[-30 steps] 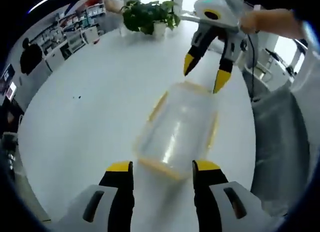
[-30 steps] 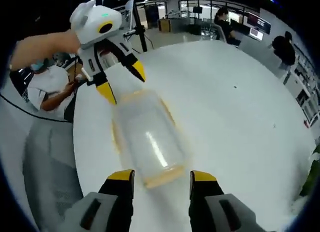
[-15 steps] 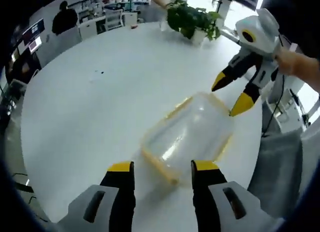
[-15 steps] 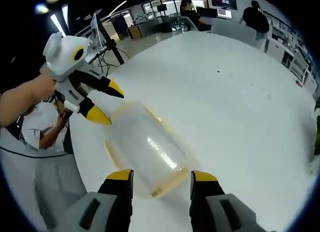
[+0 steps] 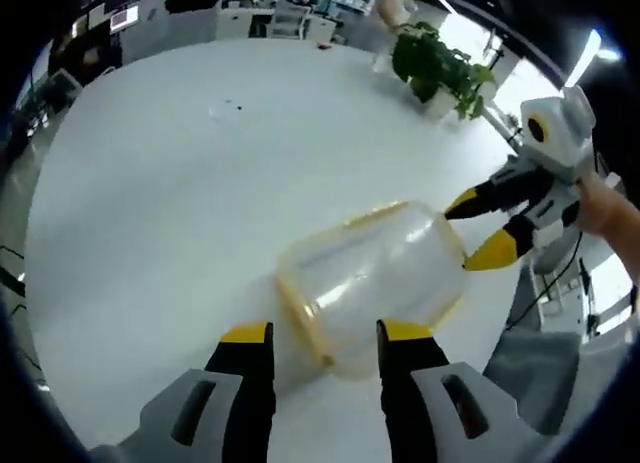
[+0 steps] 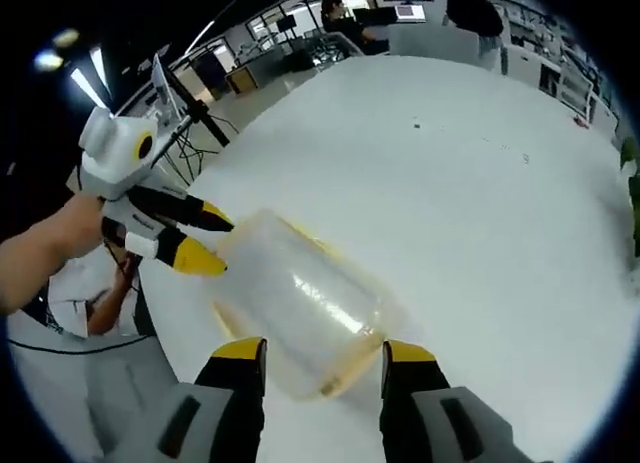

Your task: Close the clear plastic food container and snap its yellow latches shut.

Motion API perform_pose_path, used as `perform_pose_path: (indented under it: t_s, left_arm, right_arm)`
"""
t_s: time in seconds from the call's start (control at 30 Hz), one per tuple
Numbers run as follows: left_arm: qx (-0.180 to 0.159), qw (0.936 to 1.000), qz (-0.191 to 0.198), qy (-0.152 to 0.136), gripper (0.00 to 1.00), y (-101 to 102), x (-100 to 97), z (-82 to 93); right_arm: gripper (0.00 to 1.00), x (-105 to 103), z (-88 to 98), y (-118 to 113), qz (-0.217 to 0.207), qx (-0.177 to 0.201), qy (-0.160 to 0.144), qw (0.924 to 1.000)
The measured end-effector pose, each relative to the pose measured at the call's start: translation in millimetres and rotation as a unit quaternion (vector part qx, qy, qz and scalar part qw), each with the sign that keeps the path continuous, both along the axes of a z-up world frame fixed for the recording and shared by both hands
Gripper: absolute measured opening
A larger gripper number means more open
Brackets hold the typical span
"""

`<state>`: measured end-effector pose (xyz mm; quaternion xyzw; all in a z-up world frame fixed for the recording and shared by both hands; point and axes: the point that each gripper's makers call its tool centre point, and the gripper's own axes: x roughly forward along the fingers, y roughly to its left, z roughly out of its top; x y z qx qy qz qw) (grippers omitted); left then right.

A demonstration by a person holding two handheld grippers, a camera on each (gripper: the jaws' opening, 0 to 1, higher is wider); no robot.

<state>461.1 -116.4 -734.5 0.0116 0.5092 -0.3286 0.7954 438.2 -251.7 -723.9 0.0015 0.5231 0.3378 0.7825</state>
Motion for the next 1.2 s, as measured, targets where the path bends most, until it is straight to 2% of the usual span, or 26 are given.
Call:
perform_pose_path:
  t_s: [0.2, 0.37, 0.47, 0.63, 0.77, 0.8, 1.03, 1.2]
  left_arm:
    - [-0.005, 0.9994, 0.024, 0.023, 0.36, -3.5, -4.1, -1.5]
    - [-0.005, 0.9990, 0.033, 0.029, 0.34, -3.6, -2.7, -2.6]
    - [-0.007, 0.9990, 0.033, 0.030, 0.32, -5.2, -3.1, -2.2]
    - [-0.006, 0.9989, 0.034, 0.031, 0.32, -5.7, -3.8, -2.2]
    - [-0.003, 0.9990, 0.031, 0.030, 0.30, -6.5, -3.8, -2.3]
    - [-0.002, 0.9991, 0.030, 0.030, 0.30, -6.6, -3.3, -2.6]
    - [-0.001, 0.9996, 0.023, 0.016, 0.28, -10.0, -1.9, -2.4]
    - [-0.001, 0.9995, 0.017, 0.025, 0.26, -10.8, -2.1, -3.1]
  right_arm:
    - [0.41, -3.6, -4.9, -2.5, -0.028, 0.000, 0.019, 0.9994]
    - [0.41, -7.1, -7.0, -1.8, -0.049, 0.010, 0.037, 0.9980]
    - [0.41, -6.6, -6.3, -0.1, -0.060, 0.017, 0.038, 0.9974]
    - [0.35, -7.6, -12.4, -3.7, -0.055, -0.004, 0.029, 0.9981]
    - [0.34, -11.5, -19.4, -4.1, -0.049, -0.012, 0.033, 0.9982]
    - [0.34, -9.6, -18.4, -2.9, -0.061, -0.004, 0.037, 0.9975]
    - [0.33, -7.4, -17.6, -4.0, -0.056, -0.010, 0.035, 0.9978]
    - [0.31, -8.4, -18.1, -2.1, -0.046, -0.005, 0.038, 0.9982]
